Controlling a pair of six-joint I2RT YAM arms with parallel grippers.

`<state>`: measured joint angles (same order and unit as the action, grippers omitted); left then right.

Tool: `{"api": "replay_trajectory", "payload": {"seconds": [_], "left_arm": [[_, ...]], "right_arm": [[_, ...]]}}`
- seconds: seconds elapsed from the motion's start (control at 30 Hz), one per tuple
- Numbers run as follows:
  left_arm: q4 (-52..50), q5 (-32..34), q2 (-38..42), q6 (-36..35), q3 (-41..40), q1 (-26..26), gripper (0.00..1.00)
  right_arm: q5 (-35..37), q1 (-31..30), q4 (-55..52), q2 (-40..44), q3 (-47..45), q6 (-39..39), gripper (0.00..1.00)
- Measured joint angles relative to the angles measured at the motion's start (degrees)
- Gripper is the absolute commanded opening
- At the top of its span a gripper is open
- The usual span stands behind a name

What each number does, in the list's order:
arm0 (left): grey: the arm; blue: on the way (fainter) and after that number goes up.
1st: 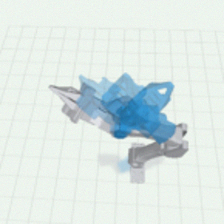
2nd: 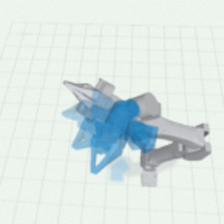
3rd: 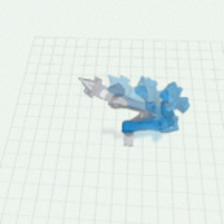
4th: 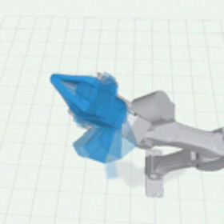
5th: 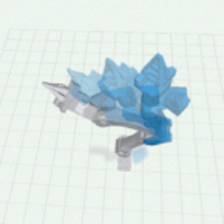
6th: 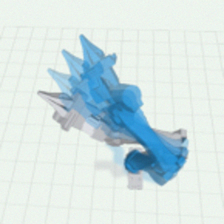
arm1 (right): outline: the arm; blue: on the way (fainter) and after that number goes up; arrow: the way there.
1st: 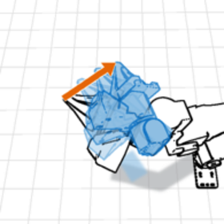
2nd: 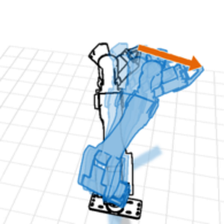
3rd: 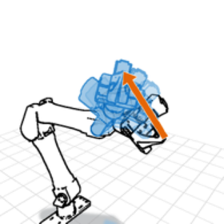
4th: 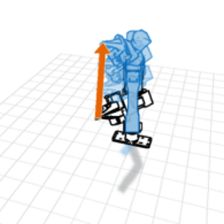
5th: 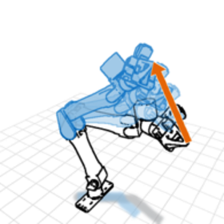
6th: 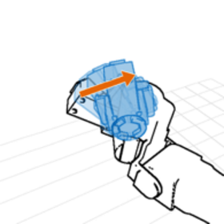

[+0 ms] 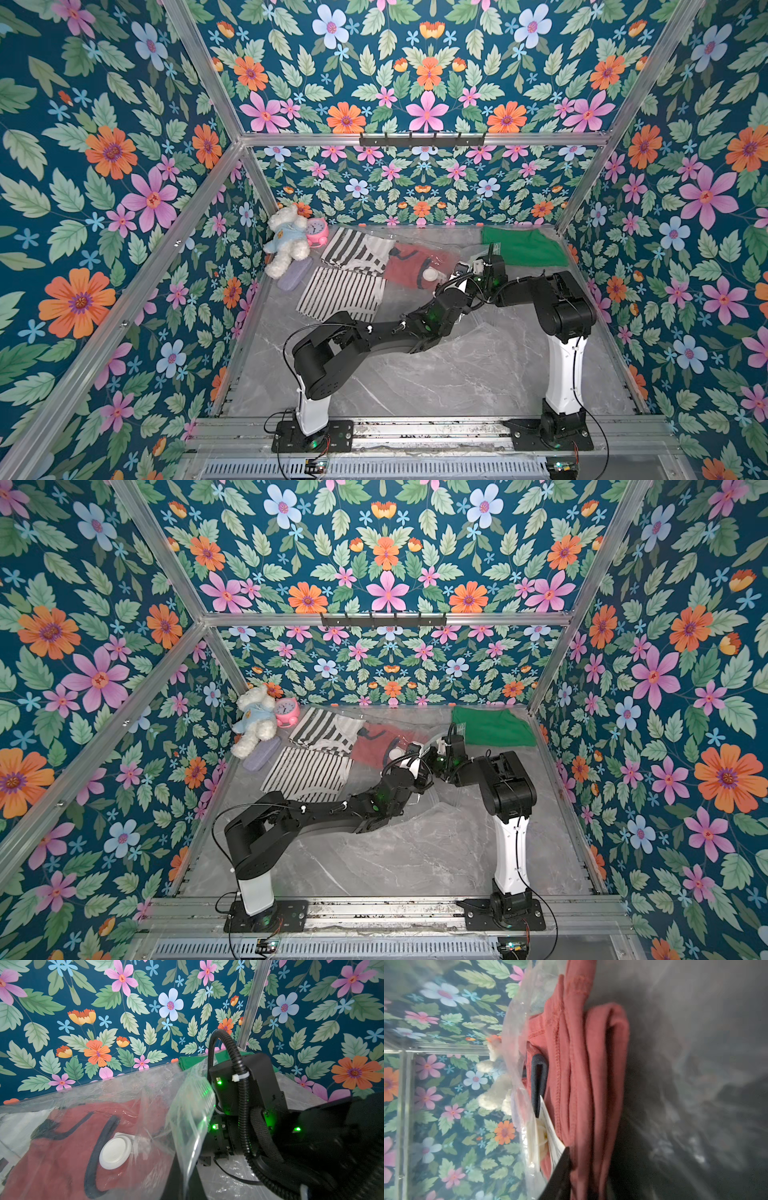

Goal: Take the tank top out of the vacuum bag
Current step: Take out the tank top from the vacuum bag.

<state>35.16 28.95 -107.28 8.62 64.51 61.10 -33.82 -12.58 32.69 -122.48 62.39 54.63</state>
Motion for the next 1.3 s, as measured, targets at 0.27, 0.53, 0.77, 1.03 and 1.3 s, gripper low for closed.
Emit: {"api": "replay_trajectory", "payload": {"seconds": [0.27,0.53,0.77,1.03,1.3], "left_arm": [[0.02,0.61,-0.44,0.00,0.42,0.00,0.00],[-0.07,1.64,-0.79,0.04,1.11,-0.17,0.00],[-0.20,2.43,-0.90,0.26,1.60,-0.42,0.00],[-0.83,2.75,-1.03,0.52,1.90,-0.48,0.00],[-0.96,3.15,-1.09,0.92,1.90,-0.63,0.00]], "right_arm": [[1.03,-0.02,1.55,3.06,-2.58,0.61,0.00],[1.79,-0.07,2.58,5.90,-5.09,1.07,0.00],[3.98,-0.07,1.38,10.86,-8.37,0.17,0.00],[4.44,0.26,-0.76,13.75,-10.95,-0.85,0.00],[5.49,1.20,-4.61,17.40,-12.57,-2.16,0.00]]}}
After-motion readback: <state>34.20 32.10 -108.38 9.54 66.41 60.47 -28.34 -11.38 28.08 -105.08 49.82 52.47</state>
